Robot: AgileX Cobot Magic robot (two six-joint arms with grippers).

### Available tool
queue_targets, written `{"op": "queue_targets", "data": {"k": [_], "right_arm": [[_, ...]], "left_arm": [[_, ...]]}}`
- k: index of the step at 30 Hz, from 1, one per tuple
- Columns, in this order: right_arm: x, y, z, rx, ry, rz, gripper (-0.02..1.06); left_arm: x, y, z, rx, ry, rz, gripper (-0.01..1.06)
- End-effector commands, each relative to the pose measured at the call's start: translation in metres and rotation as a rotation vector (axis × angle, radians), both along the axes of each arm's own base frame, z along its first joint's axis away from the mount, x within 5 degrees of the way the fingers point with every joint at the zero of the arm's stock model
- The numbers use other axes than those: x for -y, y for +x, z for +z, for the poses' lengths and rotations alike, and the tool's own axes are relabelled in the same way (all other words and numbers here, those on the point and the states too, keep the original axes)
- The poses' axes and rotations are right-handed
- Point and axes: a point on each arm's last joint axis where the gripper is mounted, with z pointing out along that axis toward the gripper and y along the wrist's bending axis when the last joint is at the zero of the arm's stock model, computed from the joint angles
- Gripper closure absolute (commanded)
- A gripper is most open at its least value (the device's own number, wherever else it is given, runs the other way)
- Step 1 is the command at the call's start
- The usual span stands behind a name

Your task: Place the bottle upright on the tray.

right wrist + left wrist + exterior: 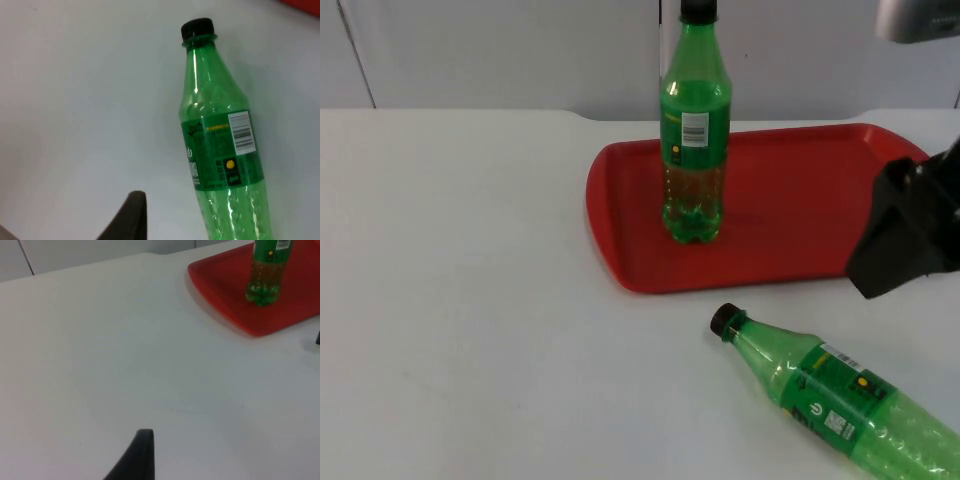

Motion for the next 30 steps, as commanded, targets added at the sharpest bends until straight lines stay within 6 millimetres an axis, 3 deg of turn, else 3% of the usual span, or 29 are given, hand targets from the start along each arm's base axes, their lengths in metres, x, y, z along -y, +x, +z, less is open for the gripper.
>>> {"op": "queue_targets", "data": {"k": [1,7,12,21,30], "right_arm": [[-0.003,0.001,0.003,0.026,0.014,0.004,0.0],[-0.006,0.005,-0.005,-0.008,-0.009,0.005,0.0],[-0.018,0.023,-0.024,-0.093,-0.058,0.004,0.0],[-0.047,0.036,-0.08,-0.118,-0.154,0.102,0.01],[-0.055,0.048,-0.122,-0.098,-0.198,0.132,0.01]], "left_arm": [[0.001,0.0,-0.001,-0.005,-0.014,-0.008,0.0],[0.001,0.0,-0.001,-0.005,-0.014,-0.008,0.0],[0.001,0.0,-0.001,-0.005,-0.016,-0.009,0.0],[0.001,0.0,-0.001,-0.005,-0.016,-0.009,0.0],[0.001,0.0,-0.001,-0.005,-0.016,-0.009,0.0]]}}
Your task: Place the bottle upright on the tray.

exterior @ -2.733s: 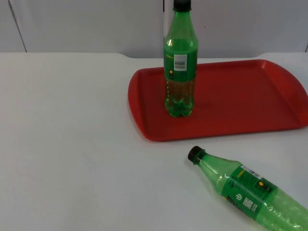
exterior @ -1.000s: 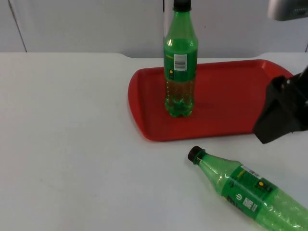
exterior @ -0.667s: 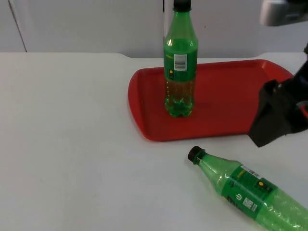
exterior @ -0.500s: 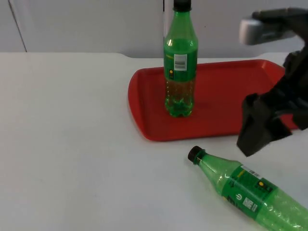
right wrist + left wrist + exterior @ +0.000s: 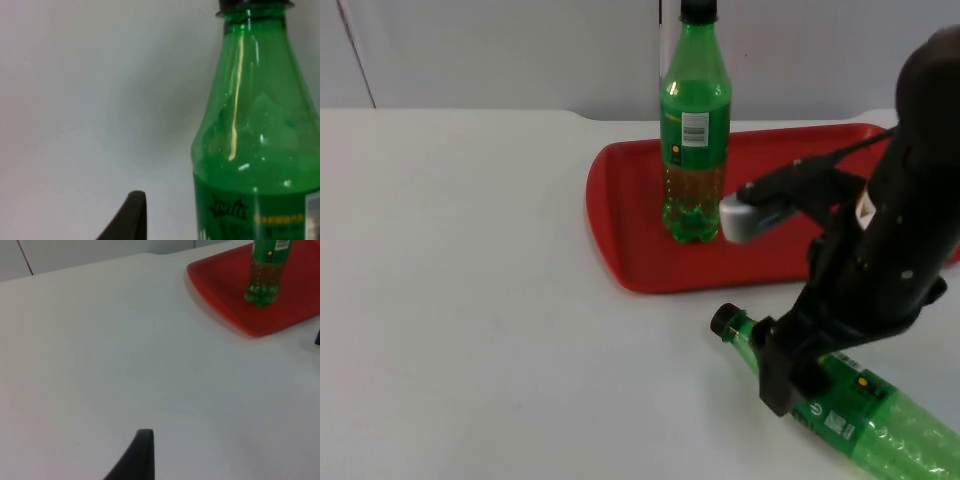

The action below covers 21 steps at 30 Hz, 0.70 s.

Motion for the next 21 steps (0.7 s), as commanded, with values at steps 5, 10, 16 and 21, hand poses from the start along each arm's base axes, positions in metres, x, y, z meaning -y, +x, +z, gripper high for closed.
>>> {"op": "queue_targets", "data": {"k": [5,10,16,21], "right_arm": [[-0.006,0.005,-0.018,0.038,0.012,0.011,0.01],[-0.004,0.003,-0.024,0.055,0.031,0.0,0.03],[-0.003,0.002,-0.025,0.053,0.007,0.025,0.05],[-0.001,0.001,-0.035,0.034,-0.012,0.035,0.05]], "left_arm": [[0.001,0.0,-0.001,-0.005,-0.014,-0.008,0.0],[0.001,0.0,-0.001,-0.005,-0.014,-0.008,0.0],[0.001,0.0,-0.001,-0.005,-0.014,-0.008,0.0],[0.001,0.0,-0.001,-0.005,-0.014,-0.008,0.0]]}}
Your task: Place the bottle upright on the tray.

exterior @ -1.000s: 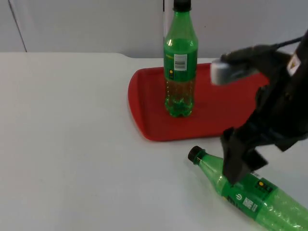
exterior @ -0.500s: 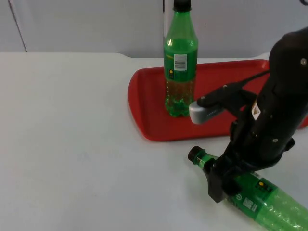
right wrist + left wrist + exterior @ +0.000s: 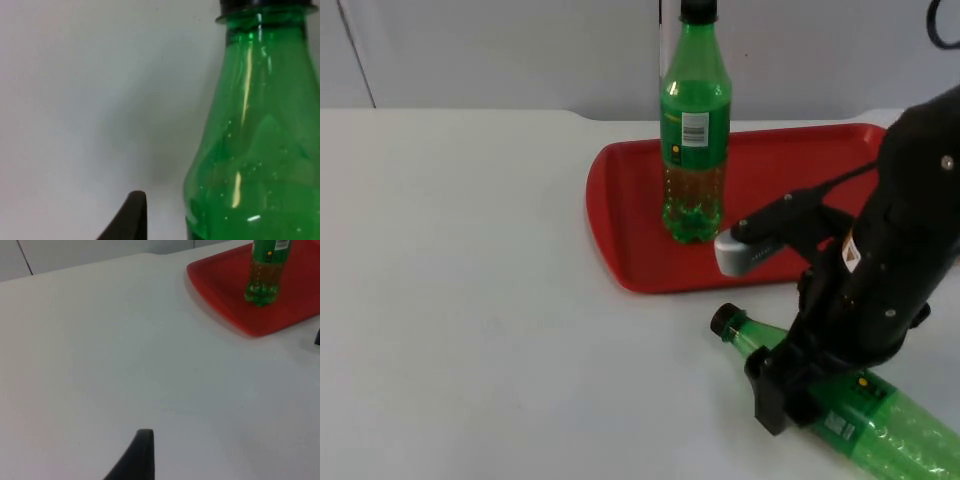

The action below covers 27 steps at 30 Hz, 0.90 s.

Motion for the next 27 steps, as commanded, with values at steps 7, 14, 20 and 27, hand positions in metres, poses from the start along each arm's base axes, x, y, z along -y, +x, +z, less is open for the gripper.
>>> {"op": "queue_targets", "data": {"k": [7,14,20,27], "right_arm": [[0.001,-0.005,-0.02,-0.019,-0.035,0.041,0.08],[0.001,-0.004,-0.02,-0.012,-0.029,0.041,0.45],[0.001,-0.004,-0.02,-0.013,-0.029,0.038,1.04],[0.001,-0.004,-0.02,-0.018,-0.032,0.033,1.04]], "left_arm": [[0.001,0.0,-0.001,-0.004,-0.013,-0.007,0.0],[0.001,0.0,-0.001,-0.004,-0.013,-0.007,0.0],[0.001,0.0,-0.001,-0.004,-0.013,-0.007,0.0],[0.001,0.0,-0.001,-0.004,-0.013,-0.007,0.0]]}}
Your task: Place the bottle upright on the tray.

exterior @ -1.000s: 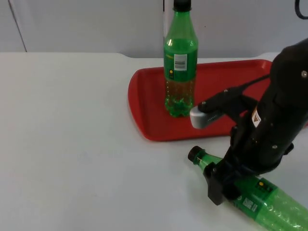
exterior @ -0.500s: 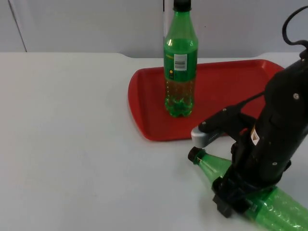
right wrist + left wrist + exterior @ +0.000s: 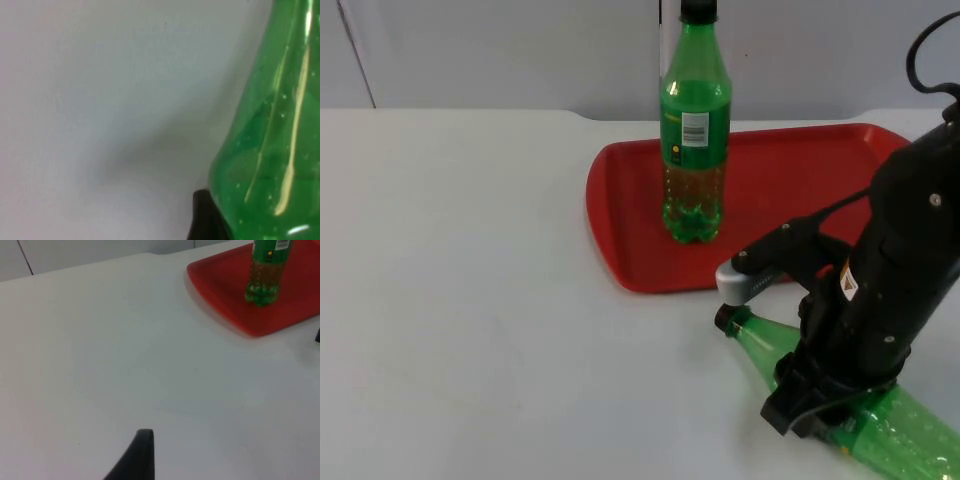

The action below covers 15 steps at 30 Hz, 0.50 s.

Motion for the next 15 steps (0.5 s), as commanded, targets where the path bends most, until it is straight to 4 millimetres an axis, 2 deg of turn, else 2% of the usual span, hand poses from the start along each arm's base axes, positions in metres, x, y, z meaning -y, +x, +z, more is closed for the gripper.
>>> {"op": "queue_targets", "data": {"k": [1,15], "right_arm": [[-0.0012,-0.0024,-0.001,-0.003,-0.007,0.013,1.04],[-0.0026,-0.0009,-0.0006,0.014,0.009,0.014,1.04]], "left_arm": [[0.0006,-0.0002,-0.0012,-0.004,-0.013,-0.007,0.0],[0.0006,-0.0002,-0.0012,-0.004,-0.013,-0.007,0.0]]}}
